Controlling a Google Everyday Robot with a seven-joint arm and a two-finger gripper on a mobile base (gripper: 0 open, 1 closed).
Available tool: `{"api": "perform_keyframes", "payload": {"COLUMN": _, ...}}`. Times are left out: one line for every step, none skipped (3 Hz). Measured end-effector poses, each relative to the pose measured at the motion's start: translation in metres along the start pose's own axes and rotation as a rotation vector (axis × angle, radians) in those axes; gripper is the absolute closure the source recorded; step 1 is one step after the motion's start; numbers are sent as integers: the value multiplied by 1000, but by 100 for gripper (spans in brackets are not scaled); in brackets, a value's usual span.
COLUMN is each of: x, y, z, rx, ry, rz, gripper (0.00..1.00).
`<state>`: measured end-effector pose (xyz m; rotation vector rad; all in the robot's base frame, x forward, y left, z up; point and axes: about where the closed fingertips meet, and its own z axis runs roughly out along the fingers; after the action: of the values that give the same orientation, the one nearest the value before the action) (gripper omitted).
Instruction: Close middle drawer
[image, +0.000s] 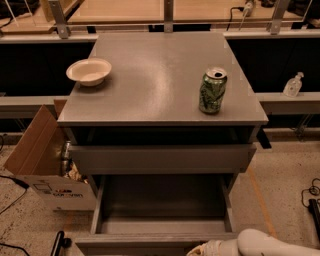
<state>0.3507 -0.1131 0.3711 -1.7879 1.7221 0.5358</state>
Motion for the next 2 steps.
{"api": "perform_keyframes", "payload": {"x": 1, "y": -21, "z": -1, "rx": 23, "ry": -7, "rz": -1, "gripper": 100}}
{"api": "perform_keyframes", "payload": {"x": 5, "y": -96, "z": 5, "rx": 88, "ry": -15, "rz": -13, "gripper": 100}}
